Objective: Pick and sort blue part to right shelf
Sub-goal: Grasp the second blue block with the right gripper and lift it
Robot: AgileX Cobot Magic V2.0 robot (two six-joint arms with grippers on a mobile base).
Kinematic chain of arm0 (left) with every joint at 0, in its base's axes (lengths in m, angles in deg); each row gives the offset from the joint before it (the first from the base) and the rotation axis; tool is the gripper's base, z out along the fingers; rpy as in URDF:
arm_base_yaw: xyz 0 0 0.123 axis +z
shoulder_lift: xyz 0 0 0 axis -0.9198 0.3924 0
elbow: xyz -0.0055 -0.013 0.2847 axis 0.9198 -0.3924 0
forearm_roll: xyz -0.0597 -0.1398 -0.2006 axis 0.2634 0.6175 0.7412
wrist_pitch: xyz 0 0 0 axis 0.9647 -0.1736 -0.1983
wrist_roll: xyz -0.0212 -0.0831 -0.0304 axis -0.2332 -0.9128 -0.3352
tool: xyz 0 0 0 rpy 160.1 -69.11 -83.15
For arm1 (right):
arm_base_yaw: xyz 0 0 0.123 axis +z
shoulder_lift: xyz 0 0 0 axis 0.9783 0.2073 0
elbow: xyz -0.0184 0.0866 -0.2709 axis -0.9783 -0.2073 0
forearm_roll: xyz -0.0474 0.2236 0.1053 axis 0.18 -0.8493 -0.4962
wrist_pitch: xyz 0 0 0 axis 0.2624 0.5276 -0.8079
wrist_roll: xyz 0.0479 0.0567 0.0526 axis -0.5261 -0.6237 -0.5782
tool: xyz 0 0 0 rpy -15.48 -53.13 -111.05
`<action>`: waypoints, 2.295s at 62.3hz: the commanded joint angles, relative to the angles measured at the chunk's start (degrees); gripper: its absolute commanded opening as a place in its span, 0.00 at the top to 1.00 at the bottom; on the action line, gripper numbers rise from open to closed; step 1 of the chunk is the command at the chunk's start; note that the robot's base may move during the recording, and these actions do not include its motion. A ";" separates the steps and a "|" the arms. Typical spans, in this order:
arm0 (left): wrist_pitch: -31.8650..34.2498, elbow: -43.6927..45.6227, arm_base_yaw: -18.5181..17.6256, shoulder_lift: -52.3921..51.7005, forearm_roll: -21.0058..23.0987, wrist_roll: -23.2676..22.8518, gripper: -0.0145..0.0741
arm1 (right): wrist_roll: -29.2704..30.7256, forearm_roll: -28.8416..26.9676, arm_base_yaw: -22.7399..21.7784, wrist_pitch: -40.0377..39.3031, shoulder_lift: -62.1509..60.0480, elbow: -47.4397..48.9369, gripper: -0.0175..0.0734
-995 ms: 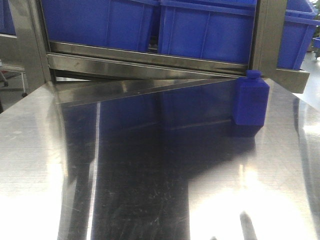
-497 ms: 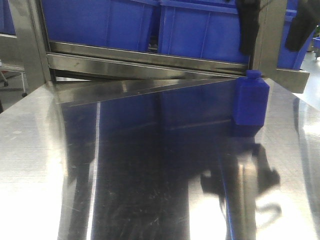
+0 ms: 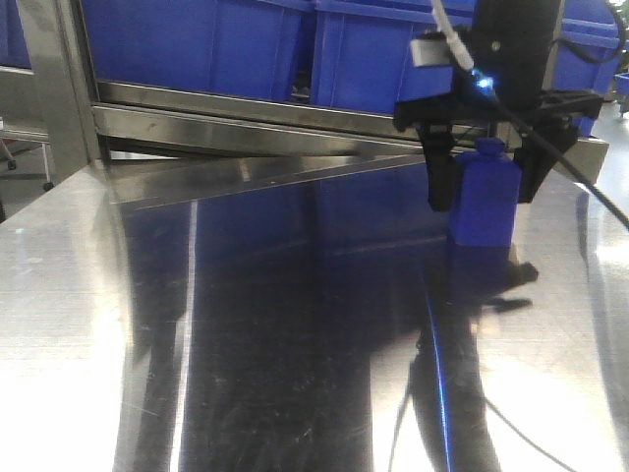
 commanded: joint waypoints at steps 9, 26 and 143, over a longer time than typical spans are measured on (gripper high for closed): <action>5.42 1.31 -0.47 0.99 -0.09 0.02 0.58 | 0.48 0.29 -0.19 -1.09 -2.57 2.03 0.41; 5.42 1.31 -0.47 0.99 -0.09 0.02 0.58 | 0.50 1.12 0.26 -1.93 -8.31 1.84 0.58; 5.42 1.31 -0.47 0.99 -0.09 0.02 0.58 | 4.61 14.35 9.28 -26.30 -114.78 -57.61 0.58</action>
